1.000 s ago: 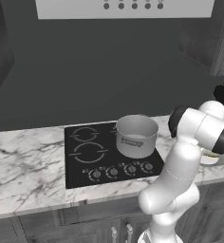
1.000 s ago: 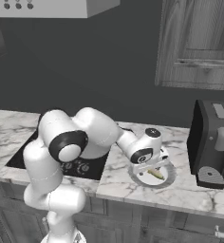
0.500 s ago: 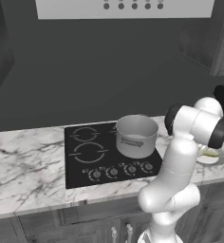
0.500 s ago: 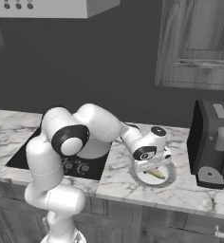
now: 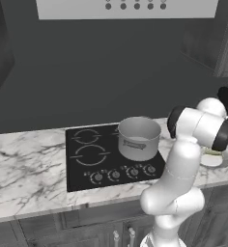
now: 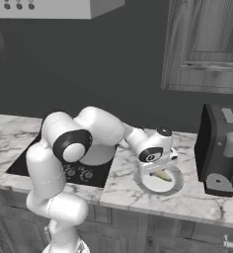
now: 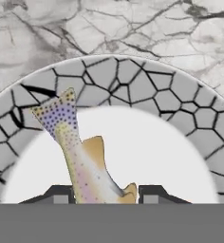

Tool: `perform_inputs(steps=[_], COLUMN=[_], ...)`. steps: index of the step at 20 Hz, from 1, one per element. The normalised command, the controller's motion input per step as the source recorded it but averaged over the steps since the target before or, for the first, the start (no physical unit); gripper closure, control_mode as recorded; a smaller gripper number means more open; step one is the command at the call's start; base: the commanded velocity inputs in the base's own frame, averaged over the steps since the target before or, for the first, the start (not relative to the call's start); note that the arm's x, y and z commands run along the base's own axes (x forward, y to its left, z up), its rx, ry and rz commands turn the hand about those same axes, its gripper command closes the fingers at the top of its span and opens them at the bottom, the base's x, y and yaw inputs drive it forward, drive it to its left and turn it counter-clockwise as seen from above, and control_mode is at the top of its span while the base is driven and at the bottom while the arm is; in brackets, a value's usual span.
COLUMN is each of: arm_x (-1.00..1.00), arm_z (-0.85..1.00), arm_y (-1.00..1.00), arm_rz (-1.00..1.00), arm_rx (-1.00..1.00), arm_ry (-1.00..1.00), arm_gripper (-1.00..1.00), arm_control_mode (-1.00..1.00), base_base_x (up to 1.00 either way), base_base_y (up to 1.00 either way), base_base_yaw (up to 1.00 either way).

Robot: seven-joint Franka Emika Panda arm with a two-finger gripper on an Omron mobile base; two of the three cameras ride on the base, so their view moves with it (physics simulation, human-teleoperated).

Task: Retrieve the frozen meat and place it in the pot on a burner. Then turn the burner on.

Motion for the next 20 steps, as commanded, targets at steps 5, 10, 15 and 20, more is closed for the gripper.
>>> perform_inputs(steps=[5,10,15,20], arm_x=[0.04,0.04,0.05,0.01], arm_z=[0.71,0.82,1.00,0.92], arm_y=[0.73,0.98,0.76,0.55], arm_rz=[0.00,0.00,0.00,0.00], arm_rx=[-0.01,-0.08,-0.11,-0.01], arm_ry=[-0.08,-0.04,0.00,-0.01], arm_gripper=[1.00,1.00,1.00,1.00], arm_control_mode=[-1.00,-1.00,-1.00,-1.00], base_base_x=[0.00,0.00,0.00,0.00], base_base_y=[0.00,0.00,0.00,0.00], base_base_yaw=[0.00,0.00,0.00,0.00])
